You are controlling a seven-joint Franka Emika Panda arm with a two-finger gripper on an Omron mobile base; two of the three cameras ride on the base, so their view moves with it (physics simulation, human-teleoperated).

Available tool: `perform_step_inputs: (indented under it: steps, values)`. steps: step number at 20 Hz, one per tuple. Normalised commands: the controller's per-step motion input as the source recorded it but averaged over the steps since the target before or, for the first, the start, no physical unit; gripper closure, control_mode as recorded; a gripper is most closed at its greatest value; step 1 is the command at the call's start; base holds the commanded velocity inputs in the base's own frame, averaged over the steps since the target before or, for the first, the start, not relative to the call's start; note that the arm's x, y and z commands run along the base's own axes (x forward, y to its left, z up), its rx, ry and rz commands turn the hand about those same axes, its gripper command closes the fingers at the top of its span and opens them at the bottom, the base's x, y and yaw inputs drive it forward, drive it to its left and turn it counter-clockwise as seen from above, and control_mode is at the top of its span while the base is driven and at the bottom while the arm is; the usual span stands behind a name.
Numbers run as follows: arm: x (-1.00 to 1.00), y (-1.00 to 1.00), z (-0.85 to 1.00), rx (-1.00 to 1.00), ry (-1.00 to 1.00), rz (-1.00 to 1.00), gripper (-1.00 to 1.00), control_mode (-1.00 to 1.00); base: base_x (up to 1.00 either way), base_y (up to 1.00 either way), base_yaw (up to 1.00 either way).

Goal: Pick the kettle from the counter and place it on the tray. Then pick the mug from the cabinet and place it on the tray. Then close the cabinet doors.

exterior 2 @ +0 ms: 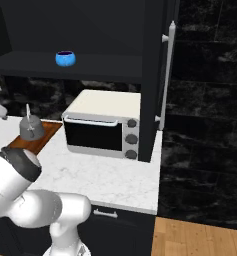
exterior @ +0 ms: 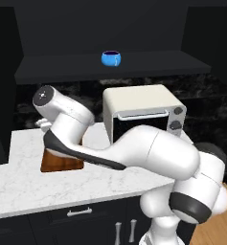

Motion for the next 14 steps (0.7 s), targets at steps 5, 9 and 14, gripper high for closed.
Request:
perform_step_inputs:
  steps: [5,9,14]
  values:
    - [-0.09,-0.48,0.06,0.0,0.0,0.1,-1.0,-1.0,0.0,0.0,0.0]
    - [-0.13,-0.95,0.45,0.01,0.01,0.13,-1.0,-1.0,0.0,0.0,0.0]
    - [0.0,-0.94,0.87,0.1,0.08,0.12,-1.0,-1.0,0.0,0.0,0.0]
